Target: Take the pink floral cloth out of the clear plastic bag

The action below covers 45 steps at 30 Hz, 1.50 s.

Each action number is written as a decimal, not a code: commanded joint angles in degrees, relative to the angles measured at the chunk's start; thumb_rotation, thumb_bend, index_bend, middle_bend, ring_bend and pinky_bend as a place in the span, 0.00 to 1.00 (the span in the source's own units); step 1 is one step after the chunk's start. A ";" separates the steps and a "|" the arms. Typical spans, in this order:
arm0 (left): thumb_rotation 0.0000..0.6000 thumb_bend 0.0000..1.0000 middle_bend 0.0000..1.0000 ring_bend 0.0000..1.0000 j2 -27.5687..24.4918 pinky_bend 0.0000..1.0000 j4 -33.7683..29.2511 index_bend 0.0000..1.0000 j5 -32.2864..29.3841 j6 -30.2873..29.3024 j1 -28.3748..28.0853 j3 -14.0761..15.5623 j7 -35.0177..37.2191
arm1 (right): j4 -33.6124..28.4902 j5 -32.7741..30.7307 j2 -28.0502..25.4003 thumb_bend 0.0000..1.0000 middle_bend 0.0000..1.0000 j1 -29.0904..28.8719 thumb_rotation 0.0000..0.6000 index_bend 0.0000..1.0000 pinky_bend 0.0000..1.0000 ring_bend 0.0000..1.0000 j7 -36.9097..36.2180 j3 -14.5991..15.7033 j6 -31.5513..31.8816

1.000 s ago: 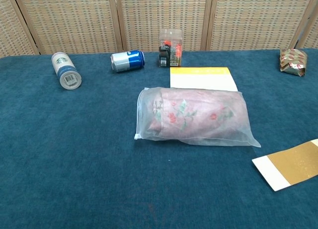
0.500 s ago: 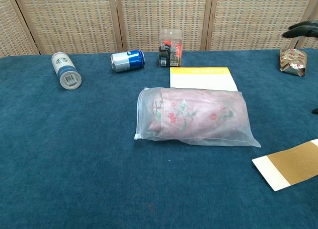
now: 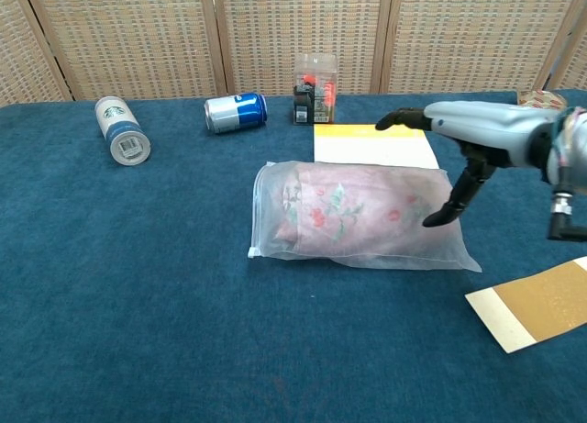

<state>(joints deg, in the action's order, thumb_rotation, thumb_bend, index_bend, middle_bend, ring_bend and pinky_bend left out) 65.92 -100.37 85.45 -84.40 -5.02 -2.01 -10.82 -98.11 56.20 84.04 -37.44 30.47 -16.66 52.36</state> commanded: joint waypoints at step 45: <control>1.00 0.14 0.00 0.00 -1.87 0.00 -1.10 0.30 -4.67 16.40 -15.43 -9.08 6.71 | 13.00 10.01 3.99 0.89 0.64 -12.37 1.00 0.60 0.66 0.55 -15.75 4.08 -2.26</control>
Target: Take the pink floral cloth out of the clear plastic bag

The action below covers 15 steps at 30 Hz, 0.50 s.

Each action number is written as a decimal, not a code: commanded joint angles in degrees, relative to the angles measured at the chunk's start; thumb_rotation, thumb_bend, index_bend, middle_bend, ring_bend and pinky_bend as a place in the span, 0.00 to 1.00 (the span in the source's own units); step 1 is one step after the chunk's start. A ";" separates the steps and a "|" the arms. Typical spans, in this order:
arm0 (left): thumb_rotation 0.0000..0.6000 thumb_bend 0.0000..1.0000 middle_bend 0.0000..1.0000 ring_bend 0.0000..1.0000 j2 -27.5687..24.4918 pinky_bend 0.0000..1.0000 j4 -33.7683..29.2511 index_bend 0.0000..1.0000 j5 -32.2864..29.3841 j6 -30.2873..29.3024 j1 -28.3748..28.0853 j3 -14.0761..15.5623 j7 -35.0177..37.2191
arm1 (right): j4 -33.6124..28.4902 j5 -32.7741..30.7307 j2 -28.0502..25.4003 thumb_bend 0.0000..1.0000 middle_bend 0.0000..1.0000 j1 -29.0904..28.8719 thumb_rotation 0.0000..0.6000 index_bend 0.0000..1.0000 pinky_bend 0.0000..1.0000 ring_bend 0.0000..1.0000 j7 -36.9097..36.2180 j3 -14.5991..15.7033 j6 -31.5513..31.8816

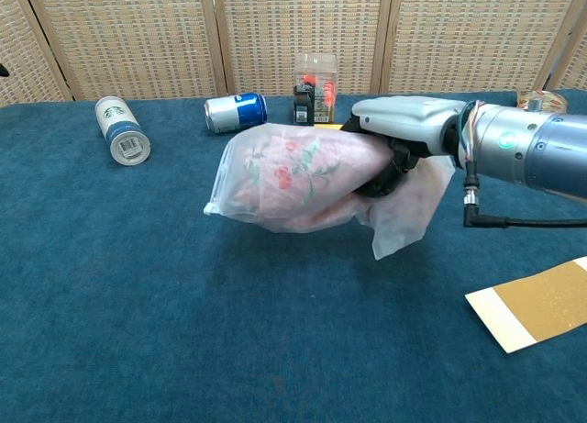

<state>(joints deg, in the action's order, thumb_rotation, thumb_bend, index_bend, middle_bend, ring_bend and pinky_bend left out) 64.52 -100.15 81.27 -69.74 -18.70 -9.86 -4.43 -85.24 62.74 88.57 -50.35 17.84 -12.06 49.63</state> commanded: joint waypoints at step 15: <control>1.00 0.22 0.00 0.00 8.06 0.00 0.95 0.39 -14.18 13.14 -14.82 -7.59 0.07 | 4.18 5.46 3.26 0.89 0.64 -1.24 1.00 0.60 0.66 0.55 -7.52 -3.29 2.22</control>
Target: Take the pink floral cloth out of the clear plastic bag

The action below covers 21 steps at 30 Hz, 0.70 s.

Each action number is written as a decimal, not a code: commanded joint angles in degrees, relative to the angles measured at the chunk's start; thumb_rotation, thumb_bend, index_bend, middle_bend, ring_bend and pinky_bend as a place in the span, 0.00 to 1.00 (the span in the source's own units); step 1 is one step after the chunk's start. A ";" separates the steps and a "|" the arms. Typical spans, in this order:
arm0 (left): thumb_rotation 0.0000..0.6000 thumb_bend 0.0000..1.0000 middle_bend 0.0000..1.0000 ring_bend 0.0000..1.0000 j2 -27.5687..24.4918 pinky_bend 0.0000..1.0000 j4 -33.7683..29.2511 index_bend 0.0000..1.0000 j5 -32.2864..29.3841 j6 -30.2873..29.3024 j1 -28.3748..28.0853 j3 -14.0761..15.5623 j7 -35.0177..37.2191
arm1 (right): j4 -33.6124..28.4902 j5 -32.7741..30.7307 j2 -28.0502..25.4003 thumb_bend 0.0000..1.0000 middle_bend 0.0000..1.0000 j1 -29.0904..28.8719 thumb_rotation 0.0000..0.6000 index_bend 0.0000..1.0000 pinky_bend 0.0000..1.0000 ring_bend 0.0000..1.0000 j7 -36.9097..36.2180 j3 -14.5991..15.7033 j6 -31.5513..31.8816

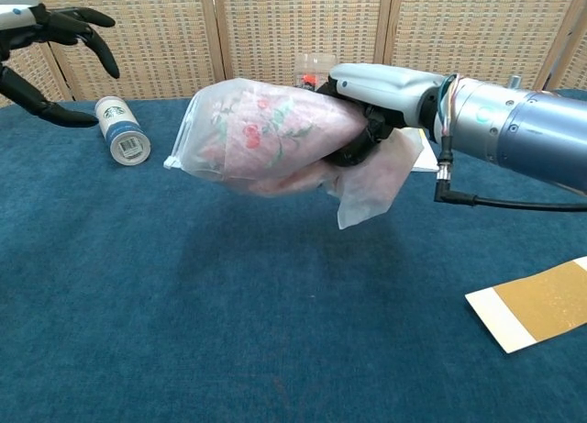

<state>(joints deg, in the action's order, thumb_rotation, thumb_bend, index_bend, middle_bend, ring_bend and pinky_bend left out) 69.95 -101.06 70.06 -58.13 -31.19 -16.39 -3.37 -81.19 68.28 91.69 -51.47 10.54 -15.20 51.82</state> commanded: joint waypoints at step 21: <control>1.00 0.22 0.00 0.00 14.09 0.00 7.61 0.39 -14.28 4.59 -11.24 -2.75 -3.56 | -1.01 0.15 0.36 0.89 0.64 -1.03 1.00 0.60 0.66 0.55 0.25 -0.47 0.55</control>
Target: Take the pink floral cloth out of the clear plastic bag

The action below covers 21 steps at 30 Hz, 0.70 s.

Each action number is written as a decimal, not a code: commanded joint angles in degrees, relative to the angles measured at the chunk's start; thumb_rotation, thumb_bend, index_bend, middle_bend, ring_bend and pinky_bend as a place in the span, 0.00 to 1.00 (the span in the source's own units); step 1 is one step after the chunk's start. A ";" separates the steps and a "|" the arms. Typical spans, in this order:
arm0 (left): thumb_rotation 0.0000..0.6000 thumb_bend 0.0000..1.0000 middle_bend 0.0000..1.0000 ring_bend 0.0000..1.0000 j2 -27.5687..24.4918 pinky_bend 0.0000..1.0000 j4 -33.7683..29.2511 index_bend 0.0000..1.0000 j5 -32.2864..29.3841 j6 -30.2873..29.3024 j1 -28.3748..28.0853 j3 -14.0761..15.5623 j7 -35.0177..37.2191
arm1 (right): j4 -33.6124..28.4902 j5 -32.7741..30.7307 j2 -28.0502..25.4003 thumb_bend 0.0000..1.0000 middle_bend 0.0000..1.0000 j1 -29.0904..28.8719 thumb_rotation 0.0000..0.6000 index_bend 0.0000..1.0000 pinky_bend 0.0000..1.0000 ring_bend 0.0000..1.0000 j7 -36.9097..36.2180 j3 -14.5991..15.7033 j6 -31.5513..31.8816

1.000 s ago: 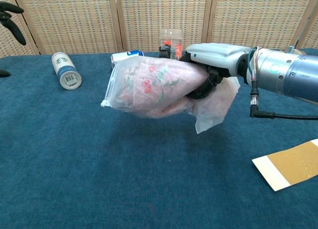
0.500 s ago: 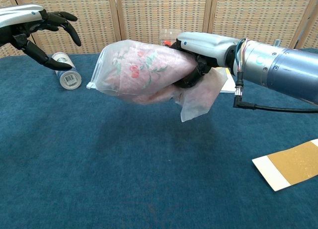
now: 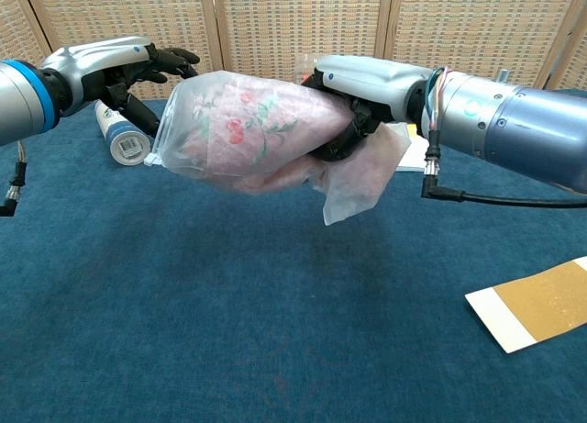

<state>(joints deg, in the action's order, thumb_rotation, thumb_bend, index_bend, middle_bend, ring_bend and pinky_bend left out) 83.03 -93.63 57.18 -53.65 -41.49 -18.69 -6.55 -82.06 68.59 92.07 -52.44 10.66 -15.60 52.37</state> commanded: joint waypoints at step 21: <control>1.00 0.50 0.00 0.00 4.75 0.00 1.51 0.64 -4.41 2.72 -5.46 0.15 0.17 | -2.21 -2.26 -0.42 0.89 0.65 -0.60 1.00 0.60 0.66 0.55 2.11 -0.51 0.20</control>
<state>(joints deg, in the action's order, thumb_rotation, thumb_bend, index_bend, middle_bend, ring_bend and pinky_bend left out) 87.26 -92.51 52.38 -50.40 -46.84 -18.65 -6.51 -84.27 66.36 91.68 -53.04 12.73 -16.12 52.56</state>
